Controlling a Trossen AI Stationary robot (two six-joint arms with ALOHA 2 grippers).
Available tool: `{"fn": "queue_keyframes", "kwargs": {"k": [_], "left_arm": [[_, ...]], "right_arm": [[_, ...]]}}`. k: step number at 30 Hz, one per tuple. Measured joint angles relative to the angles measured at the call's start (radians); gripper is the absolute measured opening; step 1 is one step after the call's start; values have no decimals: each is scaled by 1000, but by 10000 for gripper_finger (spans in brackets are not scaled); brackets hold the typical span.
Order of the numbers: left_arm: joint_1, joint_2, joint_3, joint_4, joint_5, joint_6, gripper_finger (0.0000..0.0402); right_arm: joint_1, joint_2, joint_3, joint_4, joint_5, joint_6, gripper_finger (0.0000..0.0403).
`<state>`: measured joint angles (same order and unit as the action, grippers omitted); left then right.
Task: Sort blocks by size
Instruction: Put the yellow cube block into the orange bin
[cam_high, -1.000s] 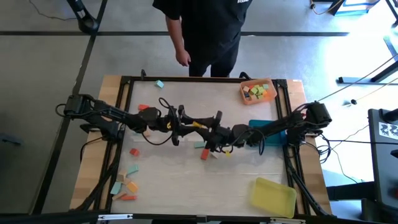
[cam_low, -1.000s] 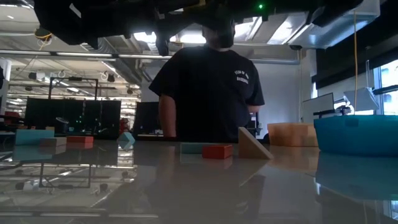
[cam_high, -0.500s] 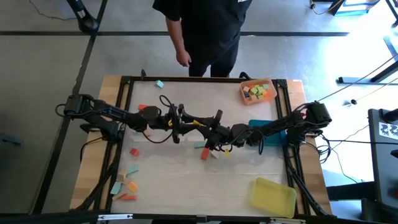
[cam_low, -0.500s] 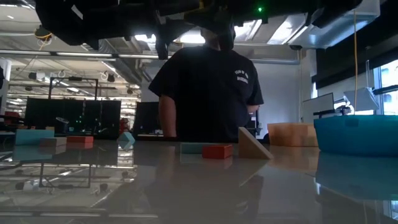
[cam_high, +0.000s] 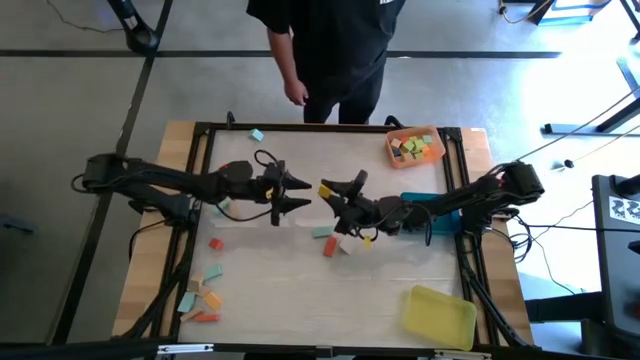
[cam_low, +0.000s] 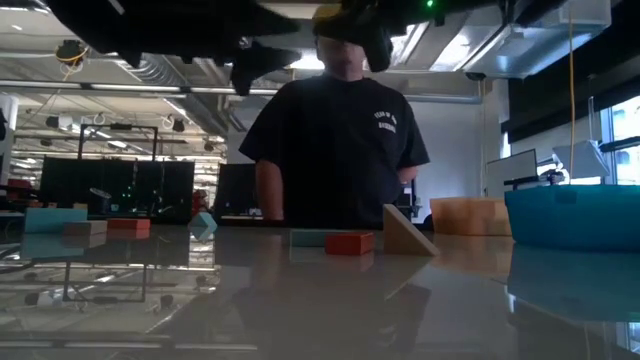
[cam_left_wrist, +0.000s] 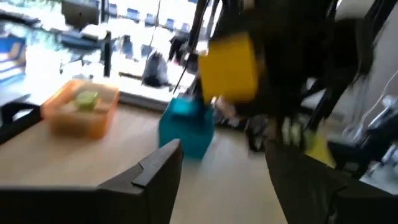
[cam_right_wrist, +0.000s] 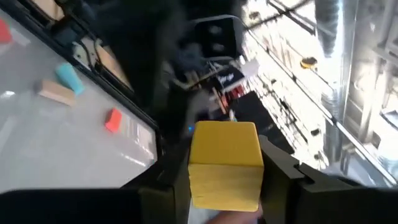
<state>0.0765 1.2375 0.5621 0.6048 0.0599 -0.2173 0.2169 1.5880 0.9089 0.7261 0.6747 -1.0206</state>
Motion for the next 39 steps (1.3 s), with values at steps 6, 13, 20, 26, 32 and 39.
{"fn": "queue_keyframes", "kwargs": {"k": [6,13,20,26,32,39], "left_arm": [[1,-75,-1,-283,-104,23,218],[1,-71,-1,-412,-186,17,219],[1,-70,-1,-405,-194,17,219],[1,-70,-1,-406,-195,19,219],[1,-70,-1,-407,-195,19,219],[1,-70,-1,-411,-195,19,219]], "right_arm": [[-11,-132,0,-249,134,101,137],[-114,-304,0,-668,223,367,137],[-340,-399,0,-1077,158,696,136],[-588,-391,0,-1304,-41,946,136],[-810,-356,0,-1352,-198,1046,138],[-981,-305,0,-1352,-301,1101,140]]}}
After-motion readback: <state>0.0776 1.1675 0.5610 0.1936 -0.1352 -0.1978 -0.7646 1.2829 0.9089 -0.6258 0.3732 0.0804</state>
